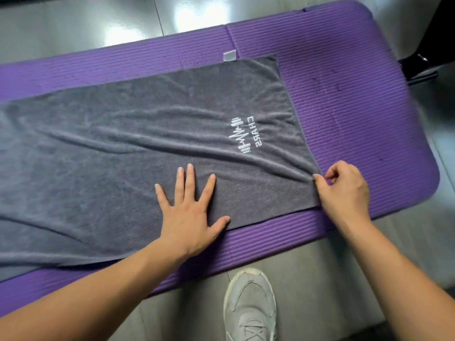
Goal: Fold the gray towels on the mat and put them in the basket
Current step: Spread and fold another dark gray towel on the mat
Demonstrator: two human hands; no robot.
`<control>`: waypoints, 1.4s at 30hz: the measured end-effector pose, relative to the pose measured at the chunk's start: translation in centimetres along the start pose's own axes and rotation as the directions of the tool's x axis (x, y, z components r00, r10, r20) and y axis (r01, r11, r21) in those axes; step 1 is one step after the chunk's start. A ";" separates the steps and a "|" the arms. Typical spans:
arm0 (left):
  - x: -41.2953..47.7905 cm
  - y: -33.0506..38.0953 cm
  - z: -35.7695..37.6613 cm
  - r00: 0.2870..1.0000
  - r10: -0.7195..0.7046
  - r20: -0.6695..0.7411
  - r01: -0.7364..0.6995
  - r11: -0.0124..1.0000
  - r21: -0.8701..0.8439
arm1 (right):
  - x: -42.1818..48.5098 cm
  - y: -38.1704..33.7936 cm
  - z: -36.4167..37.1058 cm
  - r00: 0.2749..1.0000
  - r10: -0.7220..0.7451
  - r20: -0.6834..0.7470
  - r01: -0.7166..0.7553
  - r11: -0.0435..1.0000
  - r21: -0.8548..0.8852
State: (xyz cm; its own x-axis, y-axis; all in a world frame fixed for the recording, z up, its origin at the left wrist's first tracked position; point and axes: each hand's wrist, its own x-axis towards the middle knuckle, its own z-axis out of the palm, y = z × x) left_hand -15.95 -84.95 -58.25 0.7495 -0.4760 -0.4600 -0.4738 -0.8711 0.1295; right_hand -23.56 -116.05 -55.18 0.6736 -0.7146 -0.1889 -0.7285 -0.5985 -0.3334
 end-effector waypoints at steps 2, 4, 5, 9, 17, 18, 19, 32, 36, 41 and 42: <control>0.0 0.2 -0.7 0.999 -0.011 0.052 0.012 1.000 -0.015 | -0.9 -1.9 0.5 0.982 -0.154 0.104 0.149 0.987 0.054; 0.0 0.0 -1.7 0.996 -0.020 0.082 0.026 0.997 -0.073 | -2.1 -4.3 1.5 0.918 -0.321 0.233 0.298 0.946 0.132; 0.1 -0.4 -2.3 0.997 -0.029 0.073 0.038 0.993 -0.112 | -2.7 -5.2 2.1 0.877 -0.398 0.269 0.367 0.917 0.159; 1.5 -4.9 -5.0 0.984 -0.130 -0.118 0.103 0.972 -0.213 | -3.5 -7.5 3.9 0.765 -0.565 0.308 0.540 0.824 0.172; 1.2 -22.6 -13.7 0.972 -0.234 0.035 0.236 0.953 -0.187 | -3.7 -17.5 4.2 0.440 -0.697 0.566 0.787 0.603 0.132; 0.4 -24.6 -14.6 0.972 -0.222 0.078 0.232 0.961 -0.149 | -4.0 -19.3 4.2 0.362 -0.705 0.610 0.837 0.534 0.120; -0.6 -26.4 -15.5 0.968 -0.216 0.124 0.230 0.968 -0.104 | -4.5 -21.4 4.1 0.284 -0.701 0.654 0.883 0.457 0.106; -19.8 -46.6 -6.0 0.741 -0.668 0.075 0.634 0.657 -0.408 | -19.6 -45.1 12.9 -0.097 -0.633 0.768 0.981 0.072 0.182; -24.1 -49.1 -1.3 0.601 -0.793 0.097 0.737 0.503 -0.451 | -24.7 -49.0 17.3 -0.137 -0.644 0.753 0.971 0.064 0.231; -25.5 -49.4 2.6 0.588 -0.791 0.169 0.720 0.416 -0.556 | -27.5 -51.6 22.5 -0.105 -0.698 0.708 0.980 0.050 0.195; -25.5 -49.4 2.9 0.587 -0.791 0.171 0.719 0.412 -0.559 | -27.9 -51.6 23.2 -0.096 -0.711 0.697 0.985 0.033 0.170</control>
State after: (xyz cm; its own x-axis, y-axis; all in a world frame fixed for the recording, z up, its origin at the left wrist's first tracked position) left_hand -13.04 -29.45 -55.47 0.7357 0.4306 -0.5229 0.6022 -0.7692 0.2138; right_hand -1.91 -56.82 -54.12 0.5401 0.7467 -0.3882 0.6603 -0.6620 -0.3547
